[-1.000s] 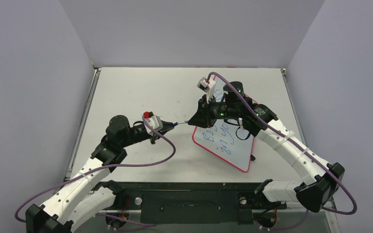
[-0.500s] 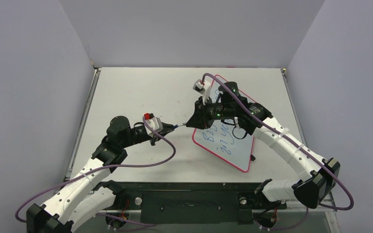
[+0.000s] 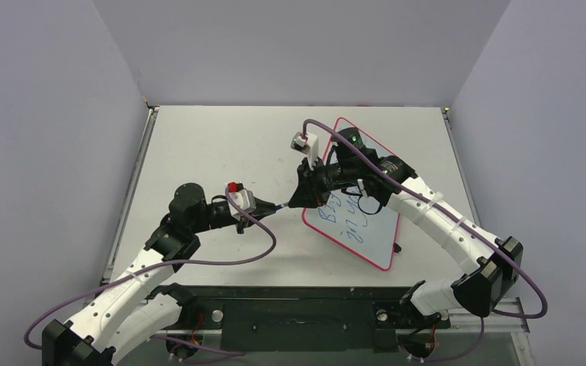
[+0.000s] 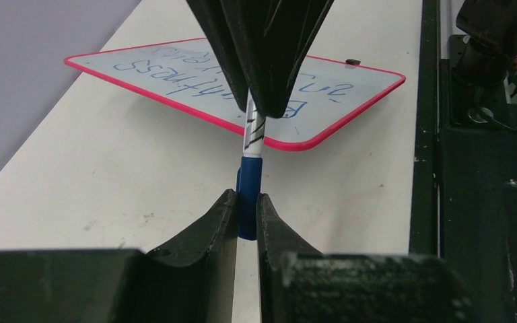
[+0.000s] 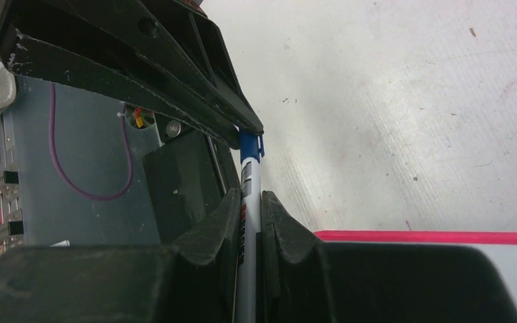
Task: Write a sentence on the whiteboard
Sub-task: Close the whiteboard marker at the center of the board.
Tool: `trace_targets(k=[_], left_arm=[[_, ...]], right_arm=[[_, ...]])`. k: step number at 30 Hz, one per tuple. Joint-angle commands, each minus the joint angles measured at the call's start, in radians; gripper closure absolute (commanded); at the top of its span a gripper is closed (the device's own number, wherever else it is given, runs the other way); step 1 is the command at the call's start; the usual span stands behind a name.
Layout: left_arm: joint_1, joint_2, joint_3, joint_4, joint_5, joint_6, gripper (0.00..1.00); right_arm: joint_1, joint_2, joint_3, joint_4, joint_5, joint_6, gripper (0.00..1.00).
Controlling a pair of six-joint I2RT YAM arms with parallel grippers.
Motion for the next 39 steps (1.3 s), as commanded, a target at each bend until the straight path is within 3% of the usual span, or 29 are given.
trace_targets(k=[1,14,28,36,39], left_arm=[[-0.013,-0.024,0.005,0.101,0.088,-0.008,1.00],[-0.013,-0.036,-0.019,0.178,0.088,-0.063,1.00],[0.032,-0.040,-0.049,0.406,0.126,-0.217,1.00],[0.044,-0.053,-0.049,0.350,0.086,-0.178,1.00],[0.044,-0.074,-0.051,0.273,0.052,-0.132,0.86]], right_arm=[[0.038,0.031,0.041,-0.005,-0.014,-0.048,1.00],[0.096,0.086,0.057,0.010,0.018,-0.038,1.00],[0.170,0.169,0.019,0.108,0.058,0.034,1.00],[0.171,0.184,0.040,0.111,0.105,0.045,1.00],[0.146,0.173,0.067,0.067,0.135,0.031,1.00]])
